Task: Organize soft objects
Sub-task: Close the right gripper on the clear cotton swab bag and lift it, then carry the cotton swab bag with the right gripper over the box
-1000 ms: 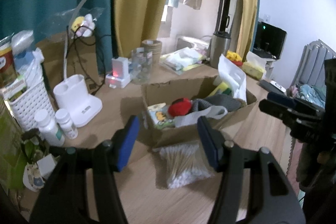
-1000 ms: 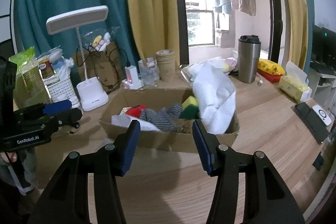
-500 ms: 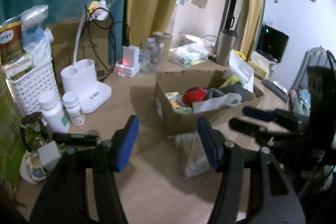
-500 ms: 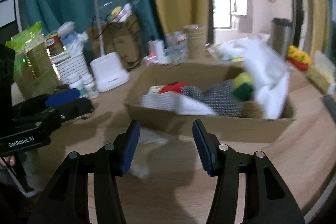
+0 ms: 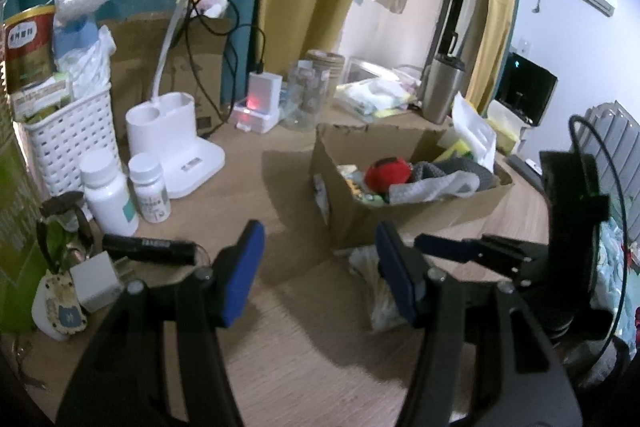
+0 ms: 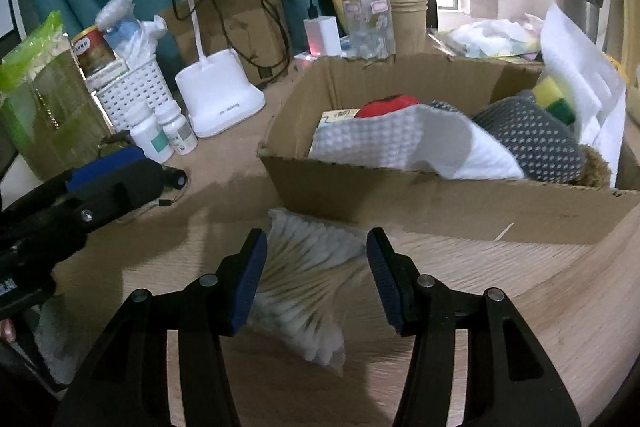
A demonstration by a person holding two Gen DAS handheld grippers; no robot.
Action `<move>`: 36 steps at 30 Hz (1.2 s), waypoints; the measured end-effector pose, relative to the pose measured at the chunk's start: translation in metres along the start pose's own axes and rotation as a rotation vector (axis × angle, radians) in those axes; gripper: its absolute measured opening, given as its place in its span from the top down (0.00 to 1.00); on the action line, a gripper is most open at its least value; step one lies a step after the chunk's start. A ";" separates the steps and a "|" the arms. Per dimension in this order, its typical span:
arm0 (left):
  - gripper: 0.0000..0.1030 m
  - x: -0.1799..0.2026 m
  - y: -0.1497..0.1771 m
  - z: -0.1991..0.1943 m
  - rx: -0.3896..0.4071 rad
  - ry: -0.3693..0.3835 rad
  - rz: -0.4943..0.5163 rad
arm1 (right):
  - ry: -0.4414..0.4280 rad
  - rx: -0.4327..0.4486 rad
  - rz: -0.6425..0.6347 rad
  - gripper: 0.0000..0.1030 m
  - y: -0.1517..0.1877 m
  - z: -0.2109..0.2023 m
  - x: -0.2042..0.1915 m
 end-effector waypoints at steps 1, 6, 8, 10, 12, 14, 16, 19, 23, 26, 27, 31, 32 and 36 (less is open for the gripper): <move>0.42 0.000 0.000 0.000 0.001 -0.001 -0.001 | -0.002 -0.003 -0.001 0.47 0.000 0.001 -0.001; 0.42 -0.002 0.001 0.001 -0.007 -0.001 -0.012 | 0.038 -0.012 -0.017 0.47 0.003 0.002 -0.003; 0.42 -0.003 0.001 0.001 -0.007 -0.005 -0.013 | 0.050 -0.013 -0.009 0.39 0.003 0.003 -0.002; 0.42 -0.003 0.001 0.001 -0.008 -0.005 -0.013 | 0.066 -0.026 0.008 0.31 0.006 0.007 0.002; 0.42 -0.003 0.001 0.001 -0.008 -0.008 -0.013 | 0.047 -0.030 0.040 0.31 0.007 0.007 0.007; 0.42 -0.004 0.001 0.002 -0.011 -0.013 -0.014 | 0.046 -0.031 0.031 0.31 0.007 0.007 0.006; 0.42 -0.005 0.001 0.003 -0.015 -0.018 -0.014 | 0.046 -0.037 0.006 0.31 0.008 0.009 0.001; 0.42 -0.005 0.001 0.004 -0.019 -0.024 -0.014 | 0.029 -0.055 -0.012 0.40 0.009 0.011 -0.004; 0.42 -0.005 0.001 0.005 -0.019 -0.023 -0.010 | -0.004 -0.056 -0.007 0.56 0.010 0.009 -0.004; 0.42 -0.004 0.002 0.006 -0.019 -0.018 -0.005 | -0.002 -0.036 -0.033 0.61 0.012 0.005 -0.009; 0.42 -0.003 0.002 0.006 -0.017 -0.016 -0.004 | -0.001 -0.028 -0.049 0.62 0.012 0.003 -0.012; 0.42 -0.001 0.002 0.006 -0.009 -0.015 0.004 | -0.010 0.004 -0.076 0.63 0.015 -0.009 -0.016; 0.42 0.000 0.002 0.005 -0.005 -0.016 0.008 | -0.011 0.011 -0.076 0.63 0.015 -0.012 -0.016; 0.42 0.006 0.001 0.002 0.005 -0.015 0.022 | -0.008 0.039 -0.072 0.64 0.014 -0.027 -0.009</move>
Point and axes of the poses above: each gripper's, at about its wrist camera, not at the fingertips, and z roughly the way its jaws point, x to its right, y to its underside, the point moved 1 cm from there along z, roughly the way its jaws point, and after that the axes turned 2 degrees about x, right-handed, at the moved point
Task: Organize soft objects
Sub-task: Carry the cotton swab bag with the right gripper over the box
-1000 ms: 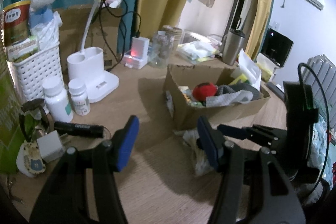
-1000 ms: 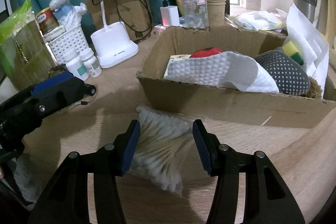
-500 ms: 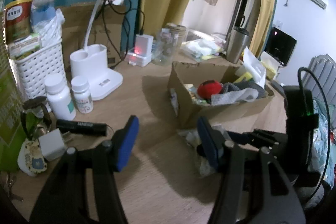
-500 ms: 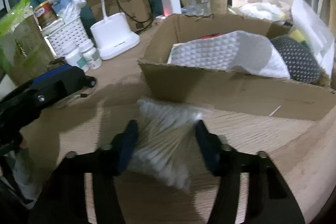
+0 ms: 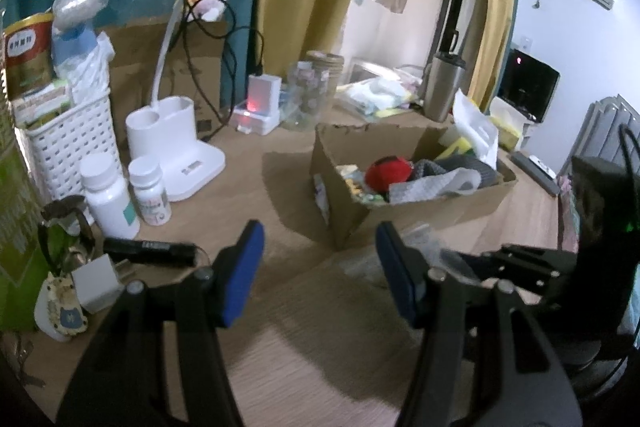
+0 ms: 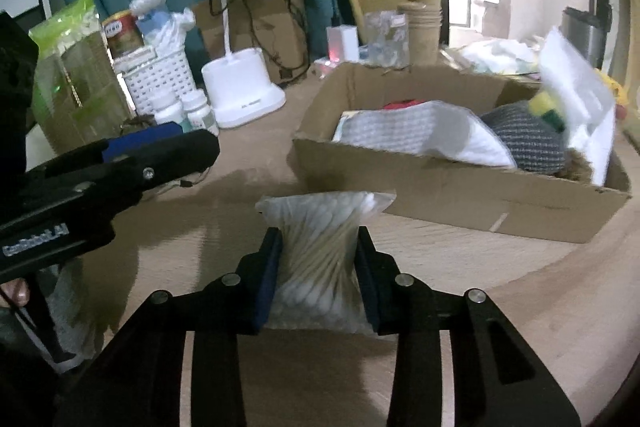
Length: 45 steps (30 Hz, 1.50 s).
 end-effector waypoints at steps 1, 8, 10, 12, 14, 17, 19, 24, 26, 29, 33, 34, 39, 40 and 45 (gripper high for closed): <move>0.42 0.002 -0.001 0.000 -0.002 0.000 0.003 | 0.002 0.009 0.004 0.64 0.000 -0.005 0.003; 0.42 0.018 -0.005 -0.002 -0.003 0.013 0.042 | 0.019 0.079 0.042 0.64 -0.001 -0.039 0.023; 0.42 0.023 -0.007 -0.003 0.002 0.017 0.047 | 0.028 0.096 0.051 0.64 -0.002 -0.047 0.028; 0.42 0.028 -0.010 -0.003 0.007 0.023 0.051 | 0.037 0.113 0.060 0.63 -0.003 -0.055 0.034; 0.42 0.033 -0.012 -0.003 0.013 0.031 0.059 | 0.044 0.131 0.073 0.63 -0.004 -0.063 0.042; 0.42 0.042 -0.016 -0.004 0.024 0.041 0.071 | 0.049 0.160 0.097 0.63 -0.007 -0.074 0.052; 0.42 0.047 -0.019 -0.004 0.031 0.046 0.077 | 0.058 0.177 0.104 0.63 -0.009 -0.080 0.058; 0.42 0.056 -0.025 -0.002 0.034 0.060 0.085 | 0.072 0.223 0.110 0.63 -0.017 -0.092 0.065; 0.42 0.059 -0.029 -0.001 0.035 0.068 0.086 | 0.075 0.240 0.106 0.63 -0.023 -0.095 0.068; 0.42 0.061 -0.034 0.000 0.044 0.065 0.091 | 0.075 0.259 0.096 0.63 -0.033 -0.096 0.071; 0.42 0.060 -0.041 0.004 0.049 0.061 0.087 | 0.073 0.274 0.082 0.63 -0.047 -0.093 0.075; 0.42 0.060 -0.042 0.005 0.049 0.061 0.086 | 0.071 0.277 0.081 0.63 -0.050 -0.091 0.076; 0.42 0.058 -0.051 0.016 0.052 0.056 0.082 | 0.065 0.273 0.077 0.63 -0.062 -0.081 0.081; 0.42 0.058 -0.053 0.018 0.051 0.052 0.080 | 0.066 0.270 0.077 0.63 -0.063 -0.079 0.081; 0.42 0.055 -0.057 0.028 0.043 0.039 0.072 | 0.059 0.261 0.077 0.63 -0.072 -0.070 0.085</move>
Point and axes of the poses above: each gripper's, at about its wrist camera, not at the fingertips, and z roughly the way its jaws point, x to its right, y to its underside, the point moved 1 cm from there along z, roughly the way its jaws point, and after that the axes turned 2 degrees about x, right-handed, at the moved point
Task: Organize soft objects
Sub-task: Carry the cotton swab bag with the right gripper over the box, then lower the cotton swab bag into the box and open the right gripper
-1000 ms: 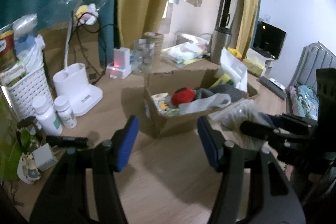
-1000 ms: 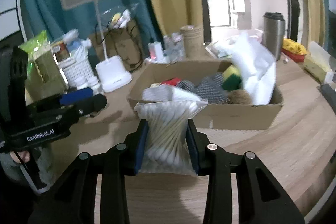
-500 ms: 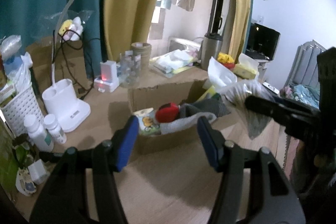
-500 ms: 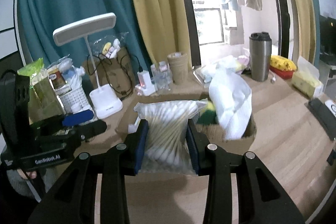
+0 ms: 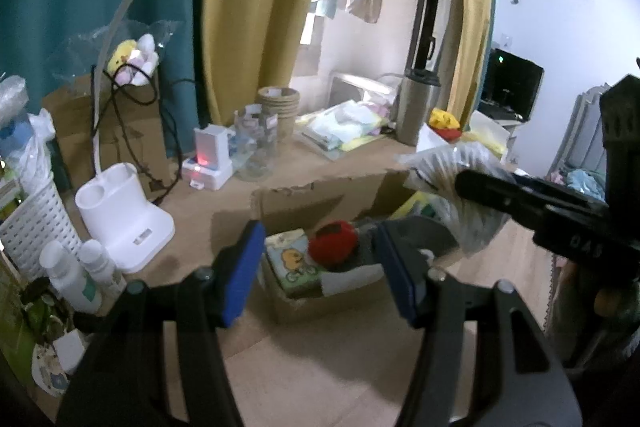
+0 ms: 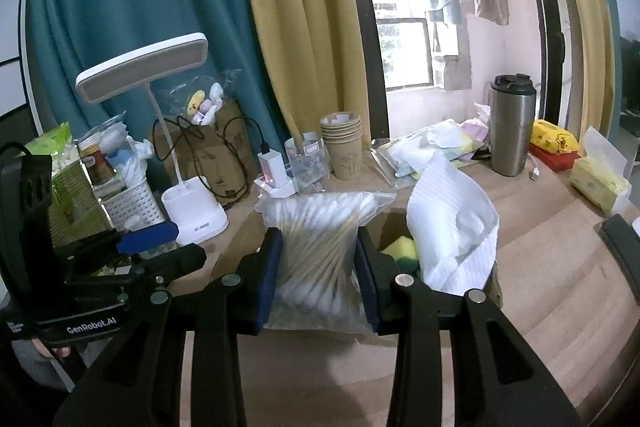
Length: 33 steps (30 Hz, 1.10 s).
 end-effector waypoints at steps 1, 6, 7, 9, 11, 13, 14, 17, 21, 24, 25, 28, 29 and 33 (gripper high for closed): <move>0.42 0.000 -0.001 0.002 -0.002 0.000 0.001 | -0.001 -0.003 -0.002 0.63 -0.002 0.003 0.001; 0.42 -0.004 -0.006 0.008 0.001 -0.007 -0.006 | -0.006 -0.013 -0.007 0.63 -0.006 0.017 0.002; 0.42 -0.006 -0.006 0.010 0.001 -0.008 -0.011 | -0.007 -0.016 -0.009 0.63 -0.007 0.021 0.003; 0.42 -0.007 -0.006 0.013 -0.004 -0.010 -0.019 | -0.009 -0.020 -0.008 0.63 -0.008 0.026 0.004; 0.42 -0.008 -0.007 0.016 -0.005 -0.014 -0.020 | -0.012 -0.027 -0.003 0.63 -0.009 0.033 0.005; 0.42 -0.009 -0.007 0.018 -0.006 -0.015 -0.022 | -0.017 -0.032 -0.004 0.63 -0.010 0.038 0.006; 0.42 -0.010 -0.008 0.020 -0.008 -0.019 -0.022 | -0.020 -0.035 -0.005 0.63 -0.010 0.041 0.005; 0.42 -0.013 -0.008 0.025 -0.012 -0.025 -0.029 | -0.024 -0.041 -0.005 0.63 -0.012 0.049 0.006; 0.42 -0.019 -0.005 0.031 -0.021 -0.032 -0.047 | -0.025 -0.061 0.001 0.63 -0.010 0.061 0.009; 0.42 -0.022 -0.002 0.037 -0.029 -0.032 -0.055 | -0.024 -0.080 0.001 0.63 -0.008 0.071 0.011; 0.42 -0.023 -0.001 0.038 -0.032 -0.031 -0.056 | -0.023 -0.086 0.000 0.63 -0.007 0.075 0.010; 0.42 -0.025 0.002 0.044 -0.045 -0.023 -0.066 | -0.013 -0.103 -0.001 0.63 -0.005 0.085 0.011; 0.42 -0.025 0.003 0.045 -0.050 -0.020 -0.069 | -0.011 -0.108 0.000 0.63 -0.004 0.088 0.011; 0.42 -0.025 0.007 0.050 -0.068 -0.008 -0.073 | 0.000 -0.132 0.009 0.62 0.001 0.099 0.013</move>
Point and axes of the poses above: each gripper's, at about its wrist camera, not at the fingertips, and z roughly the way its jaws point, x to its right, y to its underside, the point moved 1 cm from there along z, roughly the way its jaws point, and after that the axes turned 2 degrees about x, right-handed, at the moved point
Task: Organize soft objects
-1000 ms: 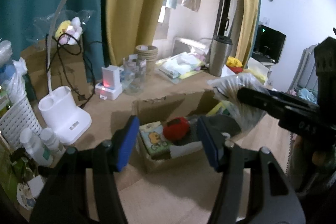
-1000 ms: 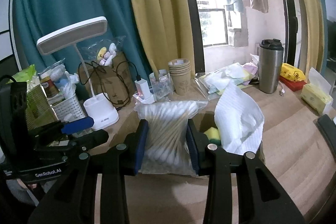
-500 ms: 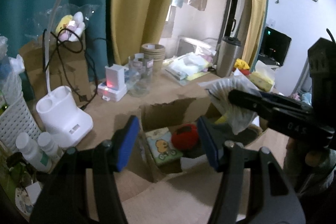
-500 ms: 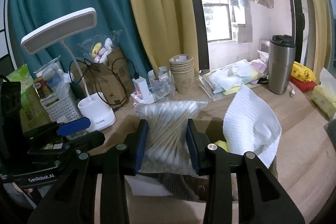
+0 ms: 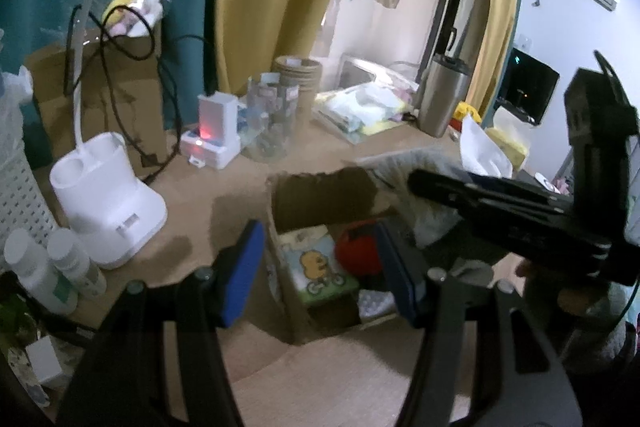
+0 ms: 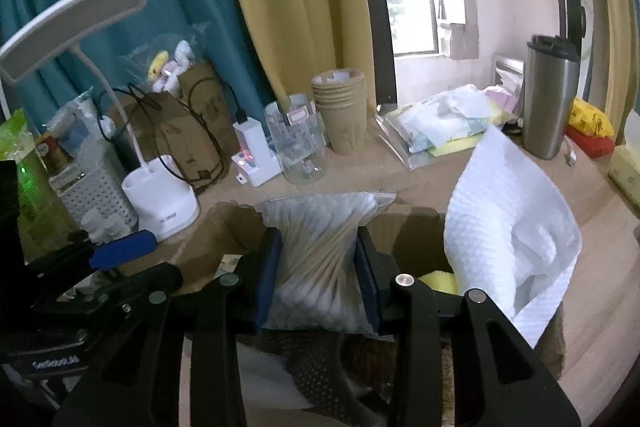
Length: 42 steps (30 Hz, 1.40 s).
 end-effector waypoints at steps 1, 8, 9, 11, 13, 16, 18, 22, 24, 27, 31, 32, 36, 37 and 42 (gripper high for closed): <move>0.42 0.000 0.000 0.000 -0.001 -0.001 0.001 | 0.002 -0.009 0.002 0.62 0.001 0.003 0.000; 0.42 -0.005 0.000 -0.002 0.001 -0.007 -0.017 | 0.019 -0.021 -0.023 0.53 0.003 0.005 -0.005; 0.42 -0.005 0.000 -0.003 0.002 -0.008 -0.015 | 0.022 -0.012 -0.029 0.53 0.003 0.002 -0.006; 0.42 -0.003 -0.001 -0.005 0.005 -0.007 -0.010 | 0.021 -0.005 -0.029 0.52 0.002 -0.002 -0.006; 0.42 -0.001 -0.001 -0.007 0.011 -0.006 -0.005 | 0.026 0.001 -0.025 0.52 0.001 -0.006 -0.004; 0.42 0.001 -0.002 -0.010 0.020 -0.008 0.004 | 0.035 0.006 -0.014 0.52 0.003 -0.011 -0.002; 0.42 0.002 -0.003 -0.013 0.026 -0.007 0.006 | 0.037 0.009 -0.010 0.52 0.004 -0.015 0.000; 0.42 0.008 -0.006 -0.022 0.047 -0.003 0.018 | 0.048 0.020 -0.008 0.52 0.007 -0.027 0.000; 0.42 0.011 -0.007 -0.027 0.059 0.001 0.025 | 0.054 0.026 -0.007 0.52 0.008 -0.034 0.000; 0.42 0.016 -0.008 -0.035 0.074 0.009 0.029 | 0.066 0.037 -0.003 0.52 0.011 -0.046 0.000; 0.42 0.021 -0.006 -0.045 0.087 0.014 0.031 | 0.080 0.051 -0.003 0.52 0.014 -0.061 -0.002; 0.42 0.022 -0.005 -0.049 0.093 0.011 0.030 | 0.084 0.054 -0.004 0.52 0.015 -0.065 -0.002; 0.42 0.026 -0.002 -0.062 0.107 0.016 0.026 | 0.102 0.071 -0.004 0.52 0.019 -0.083 -0.004; 0.42 0.028 -0.001 -0.066 0.109 0.021 0.028 | 0.105 0.074 -0.003 0.51 0.021 -0.087 -0.005; 0.42 0.037 0.004 -0.085 0.136 0.031 0.039 | 0.124 0.097 -0.003 0.51 0.026 -0.108 -0.008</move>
Point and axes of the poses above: each gripper's, at about its wrist camera, not at the fingertips, and z roughly the way its jaws point, x to its right, y to its underside, the point moved 1 cm from there along z, roughly the way its jaws point, and after that the axes turned 2 degrees about x, right-handed, at the moved point
